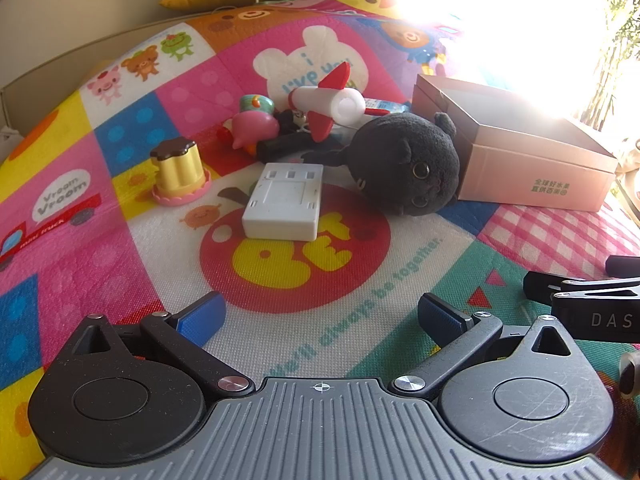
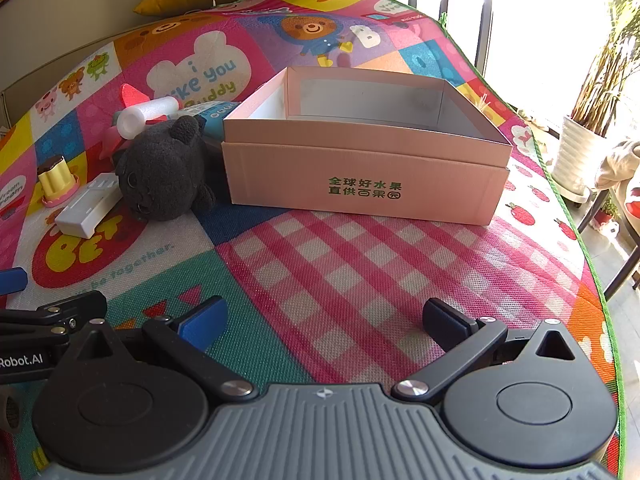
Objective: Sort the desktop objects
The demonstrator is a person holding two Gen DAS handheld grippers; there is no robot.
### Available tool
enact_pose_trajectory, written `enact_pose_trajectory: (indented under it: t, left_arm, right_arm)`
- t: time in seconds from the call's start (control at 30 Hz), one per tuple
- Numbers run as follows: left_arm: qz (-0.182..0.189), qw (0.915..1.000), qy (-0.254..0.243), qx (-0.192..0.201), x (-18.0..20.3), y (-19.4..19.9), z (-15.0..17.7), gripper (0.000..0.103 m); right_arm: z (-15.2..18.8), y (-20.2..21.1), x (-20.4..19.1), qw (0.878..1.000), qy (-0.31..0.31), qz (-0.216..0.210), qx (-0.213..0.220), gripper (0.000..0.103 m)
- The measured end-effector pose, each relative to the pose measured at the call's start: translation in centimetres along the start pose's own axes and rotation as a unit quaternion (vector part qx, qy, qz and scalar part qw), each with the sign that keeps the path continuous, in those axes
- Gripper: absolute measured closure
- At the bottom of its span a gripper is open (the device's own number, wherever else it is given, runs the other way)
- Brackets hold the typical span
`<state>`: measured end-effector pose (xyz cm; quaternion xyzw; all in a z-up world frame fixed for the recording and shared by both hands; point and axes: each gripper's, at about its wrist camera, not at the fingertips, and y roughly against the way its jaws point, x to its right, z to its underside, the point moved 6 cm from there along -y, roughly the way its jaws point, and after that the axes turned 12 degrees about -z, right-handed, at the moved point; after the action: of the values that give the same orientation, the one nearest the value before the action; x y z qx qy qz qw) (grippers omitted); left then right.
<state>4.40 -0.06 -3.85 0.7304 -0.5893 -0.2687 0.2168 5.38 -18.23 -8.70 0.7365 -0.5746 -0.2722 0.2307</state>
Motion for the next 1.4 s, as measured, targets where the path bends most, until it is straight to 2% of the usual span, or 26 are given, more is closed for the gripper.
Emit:
enact_pose_trajectory:
  t: [0.33, 0.67, 0.87, 1.0, 1.23, 1.4]
  left_arm:
    - [0.0, 1.0, 0.0, 0.0, 0.0, 0.0, 0.0, 0.0]
    - [-0.001, 1.0, -0.004, -0.008, -0.2, -0.1, -0.2, 0.0]
    - [0.006, 0.9999, -0.006, -0.006, -0.3, -0.1, -0.2, 0.0]
    - [0.025, 0.9996, -0.011, 0.005, -0.1, 0.3, -0.2, 0.0]
    - [0.016, 0.9995, -0.008, 0.027, -0.8, 1.7, -0.9, 0.0]
    - [-0.038, 0.9988, 0.004, 0.029, -3.6, 1.5, -3.0, 0.0]
  right_arm:
    - [0.1, -0.1, 0.0, 1.0, 0.0, 0.0, -0.002, 0.0]
    - [-0.2, -0.3, 0.0, 1.0, 0.001, -0.002, -0.022, 0.0]
    - [0.0, 0.0, 0.0, 1.0, 0.009, -0.01, -0.019, 0.0]
    - [0.0, 0.2, 0.0, 1.0, 0.01, -0.015, -0.016, 0.0]
    - [0.0, 0.8, -0.6, 0.999, 0.026, -0.025, -0.007, 0.0]
    - [-1.1, 2.1, -2.8, 0.995, 0.087, -0.036, 0.039, 0.0]
